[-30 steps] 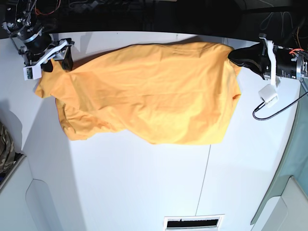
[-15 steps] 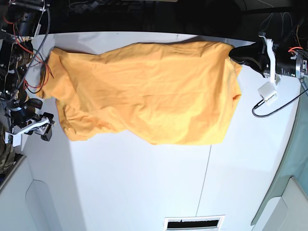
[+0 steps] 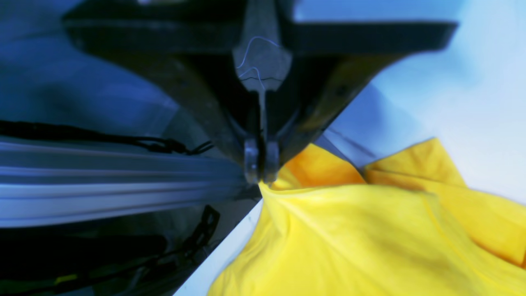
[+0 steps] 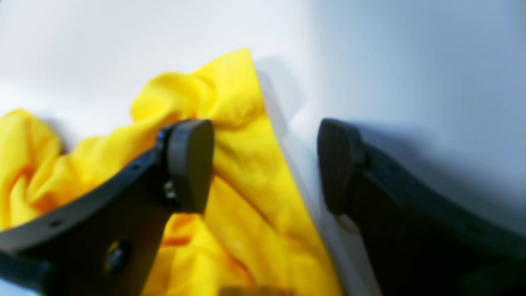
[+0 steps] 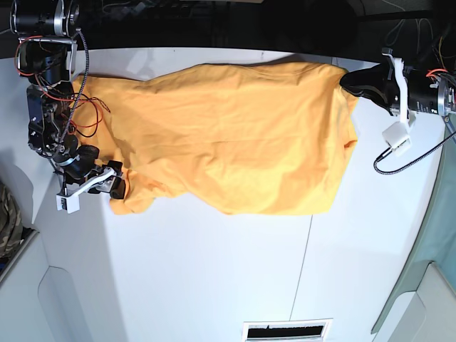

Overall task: Layout the t-shirt on the table in an organized manner, then fold the t-shirt properly
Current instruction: 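Lower the shirt onto the table and release both grippers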

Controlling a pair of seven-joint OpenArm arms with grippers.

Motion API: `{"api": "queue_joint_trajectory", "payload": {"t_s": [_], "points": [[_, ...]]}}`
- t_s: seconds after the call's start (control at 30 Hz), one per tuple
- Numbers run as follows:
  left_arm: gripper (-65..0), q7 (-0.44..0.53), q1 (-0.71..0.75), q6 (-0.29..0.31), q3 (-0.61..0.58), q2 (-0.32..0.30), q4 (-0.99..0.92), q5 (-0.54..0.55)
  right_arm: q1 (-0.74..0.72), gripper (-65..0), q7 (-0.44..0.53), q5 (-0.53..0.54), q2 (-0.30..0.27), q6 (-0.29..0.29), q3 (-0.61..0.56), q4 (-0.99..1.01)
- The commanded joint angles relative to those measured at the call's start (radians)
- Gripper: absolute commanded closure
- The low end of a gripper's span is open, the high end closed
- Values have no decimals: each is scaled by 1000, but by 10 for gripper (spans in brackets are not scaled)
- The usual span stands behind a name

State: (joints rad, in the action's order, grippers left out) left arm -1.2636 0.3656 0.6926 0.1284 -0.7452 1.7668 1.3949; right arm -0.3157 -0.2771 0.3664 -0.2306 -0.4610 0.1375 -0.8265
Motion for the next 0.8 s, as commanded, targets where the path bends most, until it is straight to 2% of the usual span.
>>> {"api": "queue_joint_trajectory", "payload": {"t_s": [0.0, 0.03, 0.13, 0.27, 0.4, 0.57, 0.77], "points": [[0, 11, -8, 6, 10, -16, 12, 14, -8, -346, -48, -9, 6, -10, -3, -7], [0, 11, -8, 6, 10, -16, 12, 6, -8, -277, -48, -10, 13, -15, -3, -15], [0, 33, -8, 6, 10, -16, 12, -25, -10, -9, -47, -10, 27, -16, -3, -40], [0, 50, -8, 6, 10, -17, 12, -31, -12, 0, -31, -11, 46, -24, -3, -93], [0, 66, -18, 6, 10, -17, 12, -41, -57, 0, -31, -11, 38, -46, -2, -130], [0, 79, -91, 6, 10, -49, 12, -106, -191, 0, -56, -5, -14, -78, 0, -171], [0, 61, -176, 6, 10, -146, 13, -82, -325, 0, -220, 87, -109, -85, 0, -318]]}}
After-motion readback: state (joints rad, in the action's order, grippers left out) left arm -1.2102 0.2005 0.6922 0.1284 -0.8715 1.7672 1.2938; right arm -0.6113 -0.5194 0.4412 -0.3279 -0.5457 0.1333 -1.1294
